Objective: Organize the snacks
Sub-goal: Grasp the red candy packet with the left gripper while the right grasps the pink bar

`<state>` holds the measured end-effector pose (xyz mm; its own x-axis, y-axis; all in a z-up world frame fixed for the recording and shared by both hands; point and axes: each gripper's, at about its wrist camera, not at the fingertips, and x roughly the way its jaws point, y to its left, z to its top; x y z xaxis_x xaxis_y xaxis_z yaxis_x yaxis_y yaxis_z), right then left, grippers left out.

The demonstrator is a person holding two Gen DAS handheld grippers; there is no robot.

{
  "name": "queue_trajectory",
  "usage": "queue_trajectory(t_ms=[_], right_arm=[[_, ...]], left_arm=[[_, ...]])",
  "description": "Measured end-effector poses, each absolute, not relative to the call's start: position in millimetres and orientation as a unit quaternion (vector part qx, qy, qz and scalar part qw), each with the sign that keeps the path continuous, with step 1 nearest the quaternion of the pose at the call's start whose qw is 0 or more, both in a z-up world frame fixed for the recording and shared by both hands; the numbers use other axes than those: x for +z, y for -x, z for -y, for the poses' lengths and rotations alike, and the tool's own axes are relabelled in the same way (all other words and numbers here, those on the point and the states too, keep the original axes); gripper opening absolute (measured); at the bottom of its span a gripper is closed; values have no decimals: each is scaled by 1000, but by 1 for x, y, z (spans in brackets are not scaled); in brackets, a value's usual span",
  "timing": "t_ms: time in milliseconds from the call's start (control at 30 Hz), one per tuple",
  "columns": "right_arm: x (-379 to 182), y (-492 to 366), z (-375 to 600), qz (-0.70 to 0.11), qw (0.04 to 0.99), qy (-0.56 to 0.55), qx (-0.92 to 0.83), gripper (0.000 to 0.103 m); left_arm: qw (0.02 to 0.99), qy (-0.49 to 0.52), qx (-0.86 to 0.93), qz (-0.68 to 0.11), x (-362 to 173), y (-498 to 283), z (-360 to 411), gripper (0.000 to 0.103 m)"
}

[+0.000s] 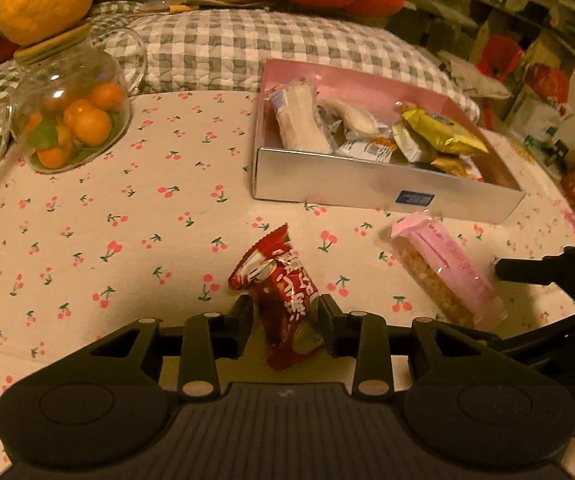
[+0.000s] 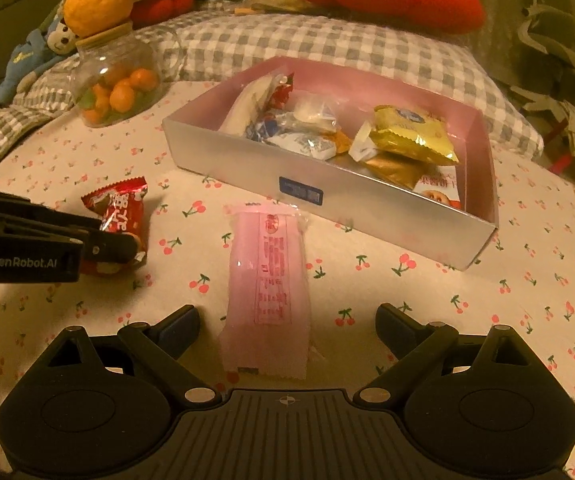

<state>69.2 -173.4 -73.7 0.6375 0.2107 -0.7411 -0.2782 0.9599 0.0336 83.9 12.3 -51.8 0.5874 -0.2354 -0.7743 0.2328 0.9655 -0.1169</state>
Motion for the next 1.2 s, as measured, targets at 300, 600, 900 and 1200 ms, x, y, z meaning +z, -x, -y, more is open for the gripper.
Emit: queue_trajectory(t_ms=[300,600,900,1200], right_arm=[[-74,-72,176,-391,911,29,129,94],[-74,-72,170,-390,910,35,135,84],[-71,-72,165,-387,910,36,146,53],[-61,-73,170,-383,912,21,145,31]], left_arm=[[893,20,-142,-426,-52,-85,-4,50],[897,8,-121,-425,-56,-88,0,45],[899,-5,-118,-423,-54,-86,0,33],[900,-37,-133,-413,-49,-81,9,26]])
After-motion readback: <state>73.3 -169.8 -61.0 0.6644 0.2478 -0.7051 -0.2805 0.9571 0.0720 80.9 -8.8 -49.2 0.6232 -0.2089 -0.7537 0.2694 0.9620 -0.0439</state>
